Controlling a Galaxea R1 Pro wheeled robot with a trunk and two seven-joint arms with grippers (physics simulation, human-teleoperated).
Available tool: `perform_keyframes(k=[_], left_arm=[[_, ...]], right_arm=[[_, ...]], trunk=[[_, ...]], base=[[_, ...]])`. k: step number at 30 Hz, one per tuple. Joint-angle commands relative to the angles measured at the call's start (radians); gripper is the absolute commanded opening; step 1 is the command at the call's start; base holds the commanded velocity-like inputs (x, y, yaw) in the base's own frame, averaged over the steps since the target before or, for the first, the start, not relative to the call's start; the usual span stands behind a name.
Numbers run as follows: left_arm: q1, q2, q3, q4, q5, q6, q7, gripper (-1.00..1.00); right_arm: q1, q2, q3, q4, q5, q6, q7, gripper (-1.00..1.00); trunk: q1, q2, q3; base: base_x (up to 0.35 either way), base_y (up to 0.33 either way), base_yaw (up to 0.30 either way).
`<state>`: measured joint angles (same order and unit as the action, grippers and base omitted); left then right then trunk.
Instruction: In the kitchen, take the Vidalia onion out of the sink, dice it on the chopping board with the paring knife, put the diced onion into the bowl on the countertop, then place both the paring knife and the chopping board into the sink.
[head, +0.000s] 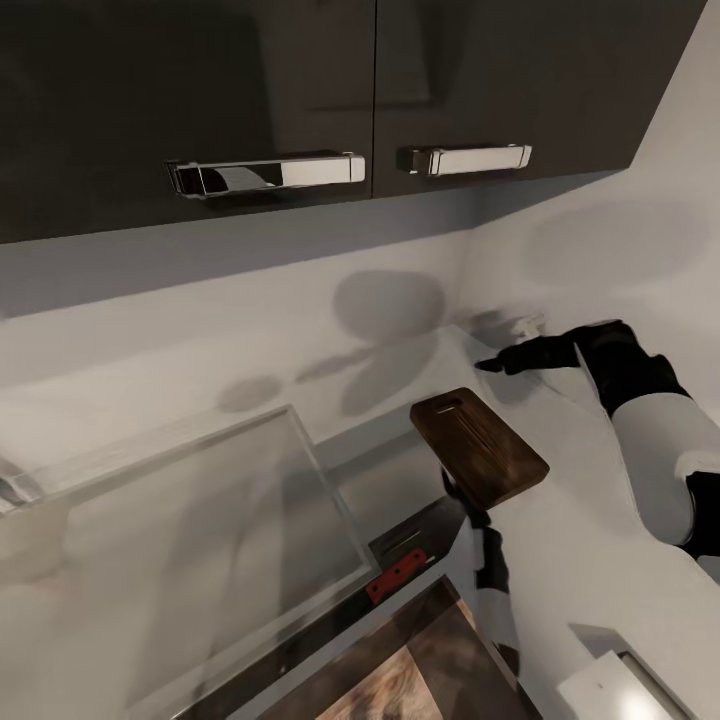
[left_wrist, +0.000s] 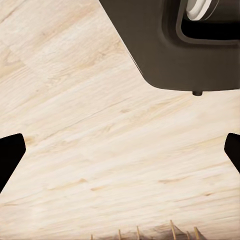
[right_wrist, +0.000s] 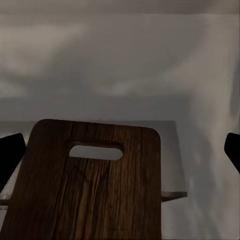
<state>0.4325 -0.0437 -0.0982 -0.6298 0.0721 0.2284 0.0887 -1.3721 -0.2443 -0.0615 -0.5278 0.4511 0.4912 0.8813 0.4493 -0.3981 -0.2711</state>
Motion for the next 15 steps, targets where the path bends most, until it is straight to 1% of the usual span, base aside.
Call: perform_keyframes(k=[1, 7, 9, 11, 12, 13, 14, 15], left_arm=[[0.0, 0.001, -0.005, -0.004, 0.008, 0.006, 0.008, 1.0], [0.001, 0.001, -0.006, -0.004, 0.008, 0.006, 0.008, 1.0], [0.0, 0.001, -0.006, -0.003, 0.008, 0.006, 0.008, 1.0], [0.0, 0.001, -0.006, -0.003, 0.009, 0.006, 0.008, 1.0], [0.0, 0.001, -0.006, -0.003, 0.008, 0.006, 0.008, 1.0], [0.0, 0.001, -0.005, 0.0, 0.008, 0.006, 0.008, 1.0], [0.0, 0.001, -0.005, 0.003, 0.008, 0.006, 0.008, 1.0], [0.0, 0.001, -0.005, 0.004, 0.008, 0.006, 0.008, 1.0]], right_arm=[[-0.001, -0.004, -0.011, -0.007, 0.005, 0.006, 0.021, 1.0], [-0.001, -0.011, -0.021, -0.032, 0.002, 0.013, 0.044, 1.0], [-0.001, -0.012, -0.033, -0.033, 0.002, 0.013, 0.044, 1.0], [-0.001, -0.014, -0.082, -0.033, 0.002, 0.013, 0.043, 1.0], [-0.001, -0.014, -0.096, -0.032, 0.002, 0.013, 0.042, 1.0], [-0.001, -0.015, -0.14, -0.032, 0.003, 0.014, 0.041, 1.0], [-0.001, -0.015, -0.165, -0.032, 0.003, 0.014, 0.04, 1.0], [-0.001, -0.015, -0.174, -0.032, 0.004, 0.014, 0.039, 1.0]], trunk=[[0.001, -0.002, -0.002], [0.001, -0.002, -0.002], [0.001, -0.002, -0.002], [0.001, -0.002, -0.002], [0.001, -0.002, -0.002], [0.001, -0.002, -0.003], [0.001, -0.002, -0.004], [0.001, -0.002, -0.005]], base=[[0.0, 0.0, 0.0], [0.0, 0.0, 0.0], [0.0, 0.0, 0.0], [0.0, 0.0, 0.0], [0.0, 0.0, 0.0], [0.0, 0.0, 0.0], [0.0, 0.0, 0.0], [0.0, 0.0, 0.0]])
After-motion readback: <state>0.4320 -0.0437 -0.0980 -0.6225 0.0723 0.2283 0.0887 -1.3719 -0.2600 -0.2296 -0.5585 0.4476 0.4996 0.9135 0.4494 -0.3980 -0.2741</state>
